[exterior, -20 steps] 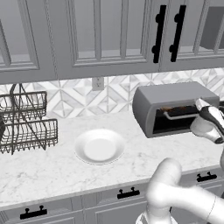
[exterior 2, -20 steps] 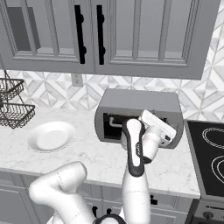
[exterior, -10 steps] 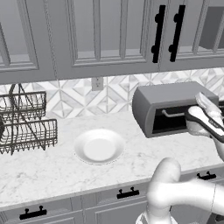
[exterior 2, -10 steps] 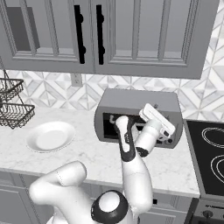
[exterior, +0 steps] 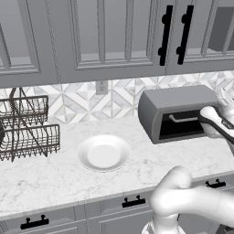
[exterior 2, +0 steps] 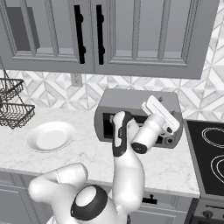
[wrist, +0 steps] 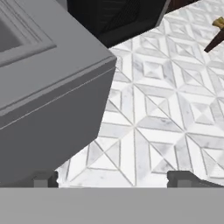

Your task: Pick up the kebab skewer and baguette bread, and place them inside the toaster oven. Close the toaster oven door and start by setting the timer.

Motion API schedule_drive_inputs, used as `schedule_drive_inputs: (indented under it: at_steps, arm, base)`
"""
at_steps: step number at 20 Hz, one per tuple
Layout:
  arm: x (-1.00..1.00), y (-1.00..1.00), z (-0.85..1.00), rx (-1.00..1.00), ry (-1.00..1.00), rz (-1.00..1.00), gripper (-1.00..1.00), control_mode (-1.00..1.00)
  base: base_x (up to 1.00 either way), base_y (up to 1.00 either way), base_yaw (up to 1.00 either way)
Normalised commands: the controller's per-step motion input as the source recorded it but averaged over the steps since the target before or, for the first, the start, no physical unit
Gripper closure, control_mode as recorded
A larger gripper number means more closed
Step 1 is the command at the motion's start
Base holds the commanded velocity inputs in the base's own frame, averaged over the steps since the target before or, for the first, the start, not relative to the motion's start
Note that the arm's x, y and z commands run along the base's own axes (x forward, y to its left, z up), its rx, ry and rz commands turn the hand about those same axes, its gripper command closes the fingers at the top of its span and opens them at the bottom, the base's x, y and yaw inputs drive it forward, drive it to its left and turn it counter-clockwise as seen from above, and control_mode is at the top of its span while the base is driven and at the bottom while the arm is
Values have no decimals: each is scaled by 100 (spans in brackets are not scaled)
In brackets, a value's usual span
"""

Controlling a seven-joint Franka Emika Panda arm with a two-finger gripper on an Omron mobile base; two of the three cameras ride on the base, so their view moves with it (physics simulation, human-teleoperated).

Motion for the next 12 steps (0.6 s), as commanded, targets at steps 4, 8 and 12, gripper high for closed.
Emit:
schedule_drive_inputs:
  at_steps: [4, 8, 12]
  arm:
    - [-100, -59, 27, 6, 11, 5, -100, -100]
    - [-99, -36, 7, 1, 28, 21, -100, -100]
    - [-86, -23, -4, 0, 28, 32, -100, -100]
  base:
    - [0, 0, 0]
    - [0, 0, 0]
    - [0, 0, 0]
